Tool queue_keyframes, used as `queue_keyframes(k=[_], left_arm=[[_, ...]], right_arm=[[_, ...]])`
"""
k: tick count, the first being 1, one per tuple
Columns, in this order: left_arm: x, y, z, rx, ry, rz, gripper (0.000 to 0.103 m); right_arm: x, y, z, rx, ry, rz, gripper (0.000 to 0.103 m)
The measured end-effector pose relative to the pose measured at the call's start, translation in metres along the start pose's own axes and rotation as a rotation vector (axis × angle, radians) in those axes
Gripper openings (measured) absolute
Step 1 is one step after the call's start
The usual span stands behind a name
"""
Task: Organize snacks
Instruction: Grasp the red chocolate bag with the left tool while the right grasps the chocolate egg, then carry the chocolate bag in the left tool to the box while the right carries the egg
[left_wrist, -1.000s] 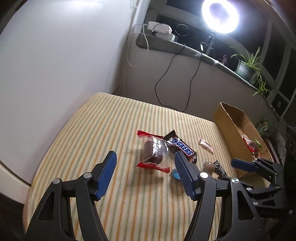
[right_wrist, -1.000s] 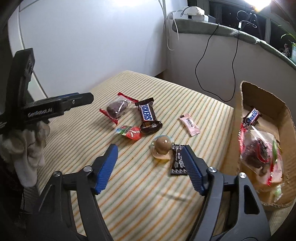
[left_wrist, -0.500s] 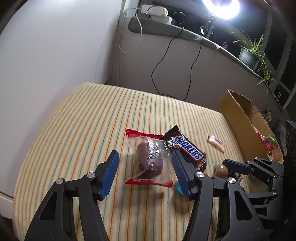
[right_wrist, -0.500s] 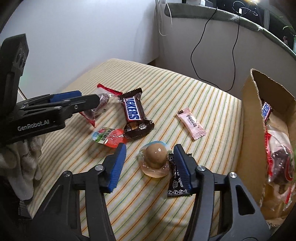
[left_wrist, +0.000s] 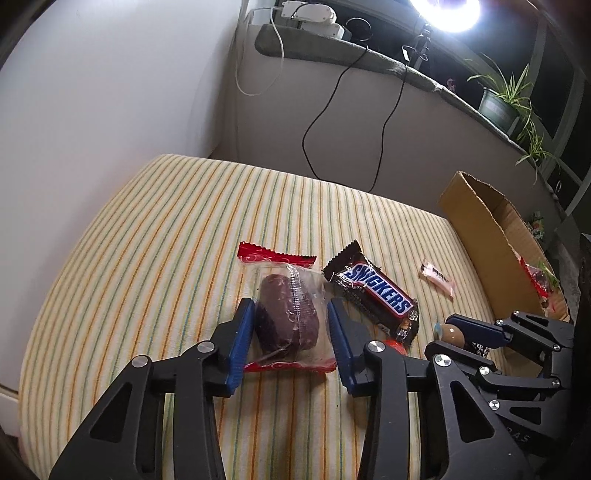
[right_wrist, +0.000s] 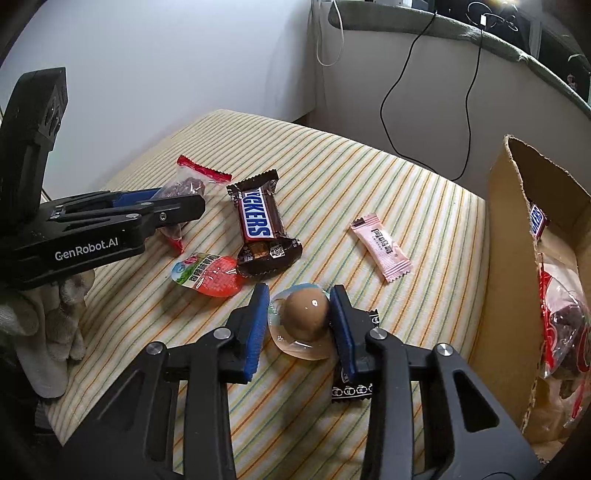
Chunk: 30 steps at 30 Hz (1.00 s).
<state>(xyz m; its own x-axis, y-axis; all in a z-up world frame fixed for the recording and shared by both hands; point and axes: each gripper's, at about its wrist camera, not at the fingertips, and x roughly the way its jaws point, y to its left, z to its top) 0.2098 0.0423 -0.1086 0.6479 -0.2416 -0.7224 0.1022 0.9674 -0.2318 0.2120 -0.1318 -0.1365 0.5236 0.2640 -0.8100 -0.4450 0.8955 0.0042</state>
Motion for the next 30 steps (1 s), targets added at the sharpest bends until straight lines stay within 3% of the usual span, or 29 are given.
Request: queue_keyframes(k=[16, 30], left_arm=[[-0.038, -0.003, 0.004, -0.016, -0.084, -0.004, 0.037], [-0.053, -0.06, 0.017, 0.057, -0.129, -0.082, 0.037]], right_arm=[[-0.044, 0.007, 0.001, 0.003, -0.096, 0.044, 0.034], [-0.094, -0.014, 0.002, 0.021, -0.188, 0.036, 0.034]])
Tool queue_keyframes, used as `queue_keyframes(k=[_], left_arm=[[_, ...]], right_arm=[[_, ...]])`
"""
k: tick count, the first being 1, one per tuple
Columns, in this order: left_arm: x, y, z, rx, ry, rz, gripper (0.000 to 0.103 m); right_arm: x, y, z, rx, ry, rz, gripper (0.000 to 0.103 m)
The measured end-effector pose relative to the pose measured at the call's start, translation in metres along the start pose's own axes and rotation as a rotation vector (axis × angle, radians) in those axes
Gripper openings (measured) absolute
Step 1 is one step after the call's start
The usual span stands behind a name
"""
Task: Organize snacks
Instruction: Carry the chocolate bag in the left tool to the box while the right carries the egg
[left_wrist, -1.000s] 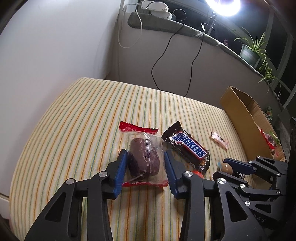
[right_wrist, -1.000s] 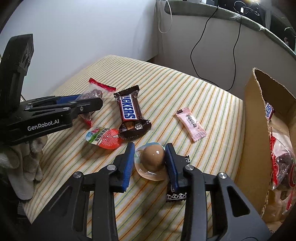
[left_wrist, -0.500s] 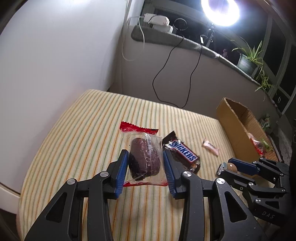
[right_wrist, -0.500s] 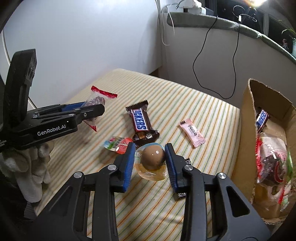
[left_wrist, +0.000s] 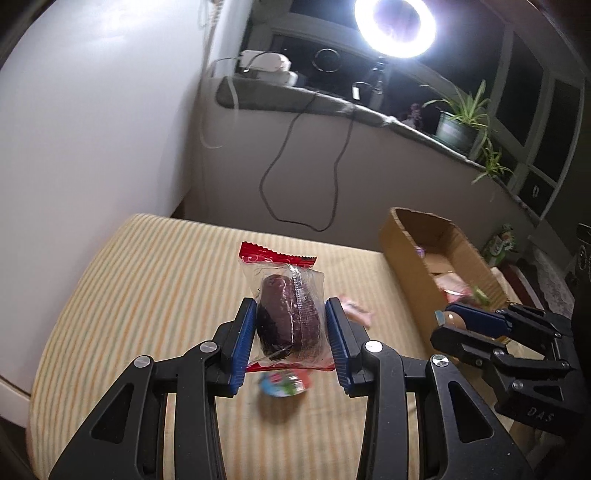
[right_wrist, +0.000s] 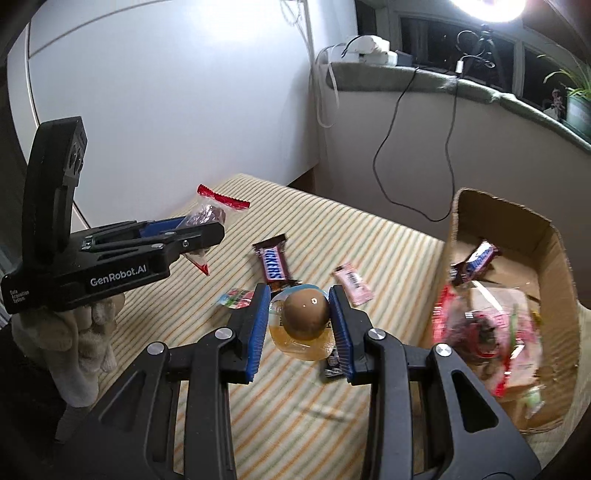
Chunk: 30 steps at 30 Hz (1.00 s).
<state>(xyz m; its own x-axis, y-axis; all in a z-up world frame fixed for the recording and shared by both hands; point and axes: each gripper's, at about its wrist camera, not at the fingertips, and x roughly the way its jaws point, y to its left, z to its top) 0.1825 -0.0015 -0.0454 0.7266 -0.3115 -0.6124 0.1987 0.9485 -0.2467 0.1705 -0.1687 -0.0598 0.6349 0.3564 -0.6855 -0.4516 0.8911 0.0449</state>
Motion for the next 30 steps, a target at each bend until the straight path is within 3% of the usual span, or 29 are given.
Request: queue_keyframes(k=[14, 30], left_arm=[[0.03, -0.066, 0.022, 0.066, 0.011, -0.082, 0.037], [0.077, -0.133, 0.046, 0.173, 0.053, -0.15, 0.037]], right_arm=[[-0.039, -0.086, -0.001, 0.1, -0.044, -0.088, 0.034], [-0.045, -0.179, 0.004, 0.198, -0.032, -0.154, 0.034]])
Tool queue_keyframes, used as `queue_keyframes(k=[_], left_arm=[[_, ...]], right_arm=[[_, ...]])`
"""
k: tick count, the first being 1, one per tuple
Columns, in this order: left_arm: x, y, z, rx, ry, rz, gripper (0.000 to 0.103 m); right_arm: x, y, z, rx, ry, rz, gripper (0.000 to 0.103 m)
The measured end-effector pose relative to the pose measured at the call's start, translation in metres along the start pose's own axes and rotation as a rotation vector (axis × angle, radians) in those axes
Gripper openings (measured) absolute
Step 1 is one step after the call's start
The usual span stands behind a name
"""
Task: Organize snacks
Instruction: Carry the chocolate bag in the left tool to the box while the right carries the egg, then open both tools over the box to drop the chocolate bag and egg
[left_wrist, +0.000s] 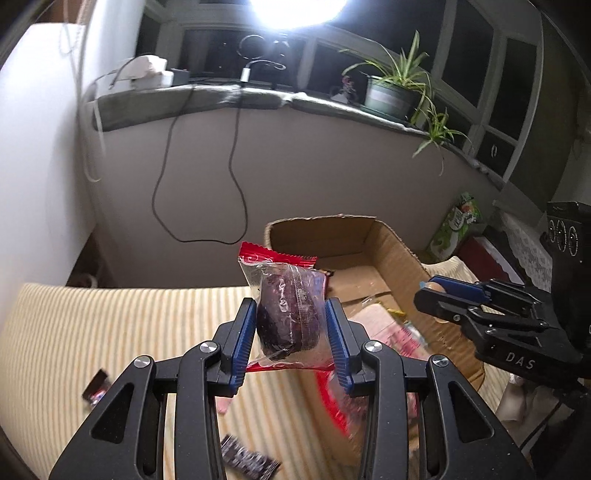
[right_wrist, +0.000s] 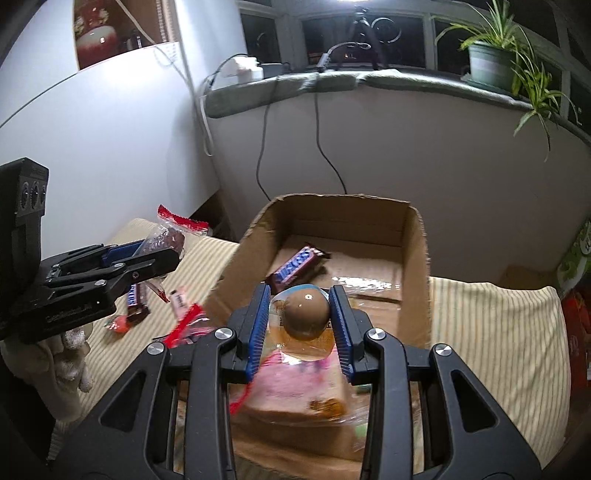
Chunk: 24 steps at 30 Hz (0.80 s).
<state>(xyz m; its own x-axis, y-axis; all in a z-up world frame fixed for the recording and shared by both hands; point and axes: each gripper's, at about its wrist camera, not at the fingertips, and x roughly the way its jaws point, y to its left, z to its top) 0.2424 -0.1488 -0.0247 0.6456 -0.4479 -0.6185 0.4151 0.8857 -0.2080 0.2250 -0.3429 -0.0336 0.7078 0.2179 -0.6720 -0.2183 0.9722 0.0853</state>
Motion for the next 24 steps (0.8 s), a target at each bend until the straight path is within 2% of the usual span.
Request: queue_keyframes(k=[9, 24], left_arm=[[0.022, -0.022, 0.008, 0.054, 0.031, -0.022, 0.037], [0.029, -0.036, 0.012, 0.087, 0.043, -0.024, 0.037]], right_arm=[[0.011, -0.02, 0.003, 0.013, 0.018, -0.009, 0.034], [0.021, -0.026, -0.001, 0.029, 0.041, 0.0, 0.035]])
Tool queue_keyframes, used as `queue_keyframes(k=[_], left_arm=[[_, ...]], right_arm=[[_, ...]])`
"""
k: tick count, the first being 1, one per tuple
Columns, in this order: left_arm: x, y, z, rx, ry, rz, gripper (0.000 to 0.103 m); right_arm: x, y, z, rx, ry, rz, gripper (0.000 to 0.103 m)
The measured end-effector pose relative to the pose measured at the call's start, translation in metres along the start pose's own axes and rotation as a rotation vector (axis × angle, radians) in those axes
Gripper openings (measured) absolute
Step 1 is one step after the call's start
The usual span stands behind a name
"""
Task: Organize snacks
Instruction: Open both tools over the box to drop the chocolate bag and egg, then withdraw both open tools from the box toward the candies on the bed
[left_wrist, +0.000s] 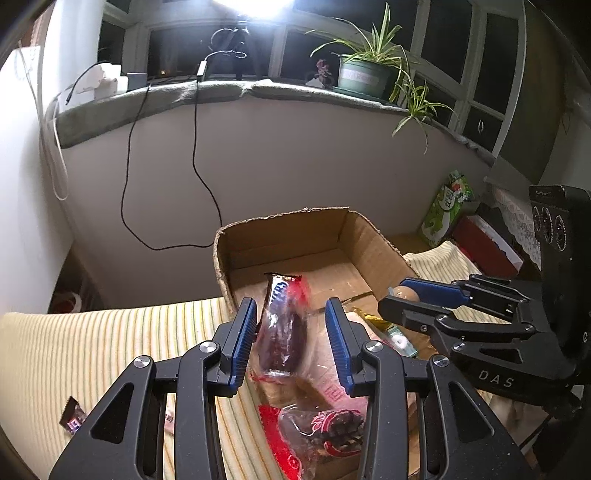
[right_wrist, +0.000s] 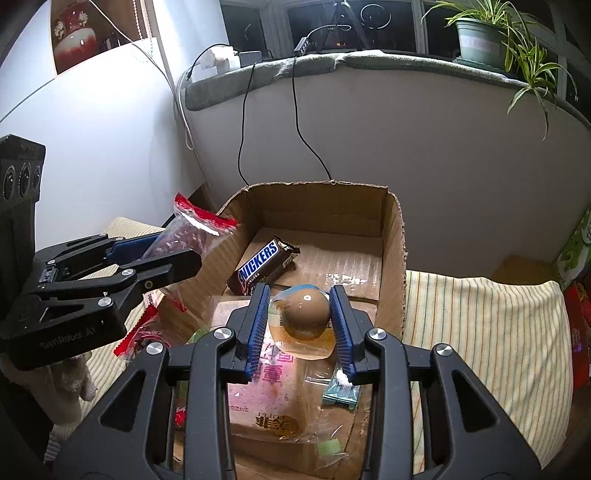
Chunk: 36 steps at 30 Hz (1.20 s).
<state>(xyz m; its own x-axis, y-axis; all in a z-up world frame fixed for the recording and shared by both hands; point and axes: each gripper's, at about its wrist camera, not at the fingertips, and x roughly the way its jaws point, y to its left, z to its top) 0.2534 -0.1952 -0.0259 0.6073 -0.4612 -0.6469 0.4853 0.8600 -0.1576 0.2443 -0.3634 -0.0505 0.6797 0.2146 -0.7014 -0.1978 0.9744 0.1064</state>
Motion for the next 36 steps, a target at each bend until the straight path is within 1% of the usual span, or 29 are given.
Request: queue_keyframes(k=[4, 7, 8, 9, 11, 12, 14, 15, 18, 20, 22, 24, 29, 33, 36], left_arm=[[0.0, -0.002, 0.001, 0.005, -0.002, -0.001, 0.037], [-0.001, -0.002, 0.0, 0.005, -0.002, -0.001, 0.045], [-0.001, -0.003, 0.0, 0.006, -0.002, -0.002, 0.045], [-0.001, -0.003, 0.0, 0.008, -0.002, -0.001, 0.045], [-0.001, -0.003, 0.0, 0.007, -0.003, 0.001, 0.045], [-0.002, -0.003, 0.0, 0.006, -0.004, 0.001, 0.046], [-0.003, -0.003, 0.0, 0.003, -0.009, 0.003, 0.051], [-0.004, -0.003, 0.0, 0.002, -0.011, 0.005, 0.052], [-0.008, -0.002, 0.001, -0.001, -0.019, 0.012, 0.057], [-0.011, 0.0, 0.001, -0.007, -0.024, 0.016, 0.064], [-0.014, 0.001, 0.0, -0.009, -0.03, 0.019, 0.067], [-0.018, 0.0, 0.0, -0.009, -0.035, 0.021, 0.067], [-0.029, -0.002, -0.002, -0.004, -0.048, 0.026, 0.068], [-0.039, -0.001, -0.004, -0.006, -0.061, 0.03, 0.069], [-0.049, 0.0, -0.005, -0.008, -0.074, 0.033, 0.069]], right_arm=[[0.0, -0.001, -0.001, 0.008, 0.0, 0.005, 0.035], [-0.001, 0.0, -0.002, 0.009, 0.0, 0.006, 0.037], [-0.001, 0.0, -0.001, 0.005, 0.0, -0.004, 0.047], [-0.002, 0.001, -0.002, 0.003, -0.007, -0.008, 0.06], [-0.005, 0.003, -0.002, -0.002, -0.018, -0.013, 0.068], [-0.006, 0.003, -0.002, -0.003, -0.019, -0.014, 0.069], [-0.007, 0.004, -0.002, -0.003, -0.021, -0.016, 0.071], [-0.008, 0.005, -0.002, -0.003, -0.022, -0.019, 0.074], [-0.01, 0.005, -0.003, -0.002, -0.024, -0.021, 0.077], [-0.012, 0.005, -0.003, -0.001, -0.023, -0.024, 0.08], [-0.014, 0.004, -0.003, 0.002, -0.024, -0.027, 0.082], [-0.017, 0.005, -0.005, 0.006, -0.027, -0.031, 0.085], [-0.023, 0.01, -0.007, 0.006, -0.028, -0.036, 0.085], [-0.029, 0.017, -0.01, -0.002, -0.032, -0.038, 0.089], [-0.034, 0.023, -0.011, -0.006, -0.034, -0.04, 0.09]])
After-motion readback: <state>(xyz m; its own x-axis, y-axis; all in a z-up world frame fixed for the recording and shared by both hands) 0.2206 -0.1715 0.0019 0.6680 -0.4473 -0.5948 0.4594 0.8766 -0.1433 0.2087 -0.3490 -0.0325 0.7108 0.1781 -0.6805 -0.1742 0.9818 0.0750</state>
